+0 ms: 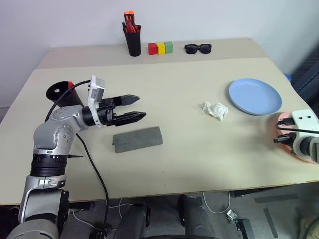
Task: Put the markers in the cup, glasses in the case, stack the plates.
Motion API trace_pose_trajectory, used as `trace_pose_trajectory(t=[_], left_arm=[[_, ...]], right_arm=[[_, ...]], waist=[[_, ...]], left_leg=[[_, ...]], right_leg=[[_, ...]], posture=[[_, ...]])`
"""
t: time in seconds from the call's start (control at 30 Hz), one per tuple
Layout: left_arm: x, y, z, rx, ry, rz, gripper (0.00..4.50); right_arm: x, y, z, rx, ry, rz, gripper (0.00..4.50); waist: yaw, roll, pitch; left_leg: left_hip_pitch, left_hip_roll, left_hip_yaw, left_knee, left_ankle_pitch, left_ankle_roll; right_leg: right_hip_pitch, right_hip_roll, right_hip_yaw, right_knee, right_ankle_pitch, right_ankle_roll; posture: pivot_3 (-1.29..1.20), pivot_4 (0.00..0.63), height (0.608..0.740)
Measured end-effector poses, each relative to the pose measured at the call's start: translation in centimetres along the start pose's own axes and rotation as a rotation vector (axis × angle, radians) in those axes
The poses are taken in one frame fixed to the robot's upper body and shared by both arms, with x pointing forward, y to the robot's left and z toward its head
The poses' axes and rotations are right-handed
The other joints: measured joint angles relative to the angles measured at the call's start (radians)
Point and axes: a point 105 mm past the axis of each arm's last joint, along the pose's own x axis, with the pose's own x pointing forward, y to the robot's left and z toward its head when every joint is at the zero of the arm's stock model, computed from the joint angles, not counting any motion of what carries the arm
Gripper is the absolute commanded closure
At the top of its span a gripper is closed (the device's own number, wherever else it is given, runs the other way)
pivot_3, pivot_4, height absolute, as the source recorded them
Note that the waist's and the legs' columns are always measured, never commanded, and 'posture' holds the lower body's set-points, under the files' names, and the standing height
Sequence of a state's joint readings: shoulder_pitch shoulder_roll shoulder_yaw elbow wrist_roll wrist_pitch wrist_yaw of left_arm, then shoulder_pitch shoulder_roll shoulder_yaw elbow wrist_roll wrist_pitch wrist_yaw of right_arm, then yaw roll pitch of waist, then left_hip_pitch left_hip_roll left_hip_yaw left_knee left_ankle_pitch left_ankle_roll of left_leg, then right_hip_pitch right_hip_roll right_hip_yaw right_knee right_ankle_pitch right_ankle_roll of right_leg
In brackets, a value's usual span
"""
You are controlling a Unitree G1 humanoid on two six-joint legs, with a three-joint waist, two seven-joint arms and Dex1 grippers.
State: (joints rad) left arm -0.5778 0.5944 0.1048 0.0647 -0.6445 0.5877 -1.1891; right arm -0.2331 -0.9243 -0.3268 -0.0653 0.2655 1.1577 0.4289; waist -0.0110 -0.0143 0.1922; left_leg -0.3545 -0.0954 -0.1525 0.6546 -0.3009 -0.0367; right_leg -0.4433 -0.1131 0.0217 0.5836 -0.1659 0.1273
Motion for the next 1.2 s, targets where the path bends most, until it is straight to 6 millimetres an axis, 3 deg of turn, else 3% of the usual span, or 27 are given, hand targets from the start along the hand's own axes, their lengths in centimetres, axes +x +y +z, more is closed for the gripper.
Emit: trace_pose_trajectory(t=[0.1,0.17,0.3,0.37,0.5,0.63,0.73,0.97,1.07,1.2], left_arm=[[-0.5,0.2,-0.3,0.003,-0.004,0.023,0.00],[-0.6,0.3,-0.3,0.008,-0.009,0.035,0.00],[-0.8,0.5,0.1,0.033,-0.035,0.062,0.00],[-0.8,0.6,0.0,0.029,-0.040,0.071,0.00],[-0.7,0.4,0.1,0.041,-0.043,0.088,0.00],[-1.0,0.2,0.1,0.045,-0.048,0.108,0.00],[-1.5,-0.1,0.2,0.045,-0.046,0.138,0.00],[-1.9,-0.5,-0.1,0.036,-0.043,0.155,0.00],[-1.9,-0.5,-0.1,0.036,-0.043,0.156,0.00],[-1.8,-0.3,0.2,0.041,-0.047,0.155,0.00]], right_arm=[[0.3,-0.6,1.5,-0.005,-0.046,-0.034,4.47],[0.3,-0.7,4.2,-0.035,-0.144,-0.053,4.47],[0.6,1.0,9.9,-0.125,-0.329,-0.024,4.47],[1.4,2.7,11.7,-0.174,-0.384,0.024,4.47],[3.8,6.6,13.6,-0.311,-0.411,0.122,4.47],[5.4,7.2,13.8,-0.354,-0.388,0.126,4.47],[5.9,6.7,13.8,-0.359,-0.375,0.118,3.59],[6.4,7.0,13.5,-0.354,-0.363,0.148,0.10],[6.0,7.8,14.3,-0.294,-0.402,0.184,0.04],[3.8,9.6,16.9,-0.160,-0.543,0.295,0.04]], waist=[[0.000,0.000,0.000],[-0.005,0.001,0.000],[-0.009,0.001,0.000],[-0.006,0.001,0.000],[-0.007,0.001,0.001],[0.001,0.001,0.001],[-0.003,0.001,0.001],[-0.009,0.001,0.001],[-0.010,0.001,0.001],[-0.008,0.001,0.001]], left_leg=[[0.000,0.000,0.000,0.000,0.000,0.000],[0.000,0.000,0.001,0.000,0.000,0.000],[0.001,0.002,0.003,-0.001,0.000,0.000],[0.000,0.002,0.005,-0.001,0.000,0.000],[-0.001,0.002,0.007,-0.001,0.000,0.000],[-0.002,0.002,0.007,-0.001,0.001,-0.002],[-0.002,0.002,0.008,-0.002,0.001,-0.002],[-0.001,0.003,0.009,-0.002,0.000,0.000],[-0.001,0.003,0.009,-0.002,-0.001,0.001],[-0.001,0.003,0.008,-0.002,-0.001,0.001]], right_leg=[[0.000,0.000,0.000,-0.001,0.000,0.000],[0.000,0.000,0.001,-0.001,0.001,0.000],[0.000,0.001,0.001,-0.001,0.001,0.000],[-0.001,0.001,0.001,-0.002,0.001,0.000],[-0.001,0.001,0.002,-0.004,0.002,0.001],[-0.002,0.000,0.001,-0.004,0.002,0.001],[-0.002,0.000,0.002,-0.005,0.002,0.001],[-0.002,0.001,0.002,-0.004,0.003,0.000],[-0.002,0.001,0.002,-0.004,0.003,0.000],[-0.002,0.002,0.002,-0.004,0.003,0.000]], posture=[[0.00,0.150,0.740],[0.00,0.150,0.740],[0.00,0.150,0.740],[0.00,0.150,0.740],[0.00,0.150,0.740],[0.00,0.150,0.740],[0.00,0.150,0.740],[0.00,0.150,0.740],[0.00,0.150,0.740],[0.00,0.150,0.740]])
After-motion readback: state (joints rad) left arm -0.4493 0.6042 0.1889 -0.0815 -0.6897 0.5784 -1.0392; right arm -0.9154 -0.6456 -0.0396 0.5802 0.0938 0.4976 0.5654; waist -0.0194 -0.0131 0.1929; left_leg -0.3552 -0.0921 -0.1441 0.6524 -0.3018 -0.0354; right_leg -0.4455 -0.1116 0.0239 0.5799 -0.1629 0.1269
